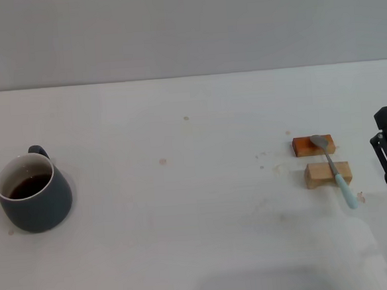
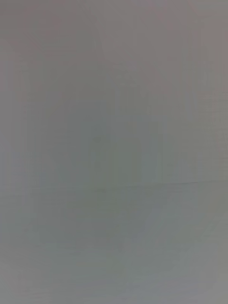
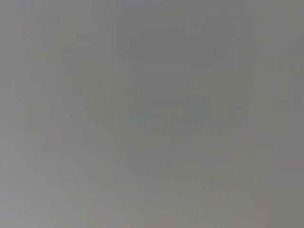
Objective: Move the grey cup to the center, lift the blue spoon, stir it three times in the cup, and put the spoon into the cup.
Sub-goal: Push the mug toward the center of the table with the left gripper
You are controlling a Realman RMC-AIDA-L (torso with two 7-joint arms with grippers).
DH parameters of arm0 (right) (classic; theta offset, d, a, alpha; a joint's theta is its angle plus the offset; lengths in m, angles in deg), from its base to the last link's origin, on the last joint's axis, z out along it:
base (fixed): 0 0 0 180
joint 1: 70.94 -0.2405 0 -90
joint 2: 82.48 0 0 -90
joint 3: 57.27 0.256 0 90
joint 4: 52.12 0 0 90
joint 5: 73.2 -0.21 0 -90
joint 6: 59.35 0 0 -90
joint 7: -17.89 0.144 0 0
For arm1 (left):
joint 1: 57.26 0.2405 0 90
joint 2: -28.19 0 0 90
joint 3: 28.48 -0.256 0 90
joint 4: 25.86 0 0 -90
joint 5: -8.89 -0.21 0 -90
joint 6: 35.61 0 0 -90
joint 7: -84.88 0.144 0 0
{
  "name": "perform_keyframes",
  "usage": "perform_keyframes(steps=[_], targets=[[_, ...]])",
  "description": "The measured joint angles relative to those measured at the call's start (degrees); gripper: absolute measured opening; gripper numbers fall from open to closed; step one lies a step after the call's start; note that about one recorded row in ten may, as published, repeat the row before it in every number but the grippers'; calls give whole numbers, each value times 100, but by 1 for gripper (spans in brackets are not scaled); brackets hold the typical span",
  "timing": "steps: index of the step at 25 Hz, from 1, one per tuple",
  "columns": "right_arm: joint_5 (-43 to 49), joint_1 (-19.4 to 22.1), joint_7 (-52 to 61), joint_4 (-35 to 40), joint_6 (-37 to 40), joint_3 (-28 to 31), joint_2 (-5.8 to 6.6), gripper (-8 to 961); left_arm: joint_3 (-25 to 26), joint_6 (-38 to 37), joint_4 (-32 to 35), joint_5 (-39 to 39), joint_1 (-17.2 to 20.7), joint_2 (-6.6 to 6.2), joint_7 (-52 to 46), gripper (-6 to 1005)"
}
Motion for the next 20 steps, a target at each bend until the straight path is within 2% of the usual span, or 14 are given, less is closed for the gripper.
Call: perform_keyframes(steps=[10,20], targets=[[-7,11,0,0,1,-16,-9,715,0,179,31,3,-82,-6,86,-2],[-18,61,0,-5,86,-68,-8,715,53,946,79,32,-650,-31,1111,-2]])
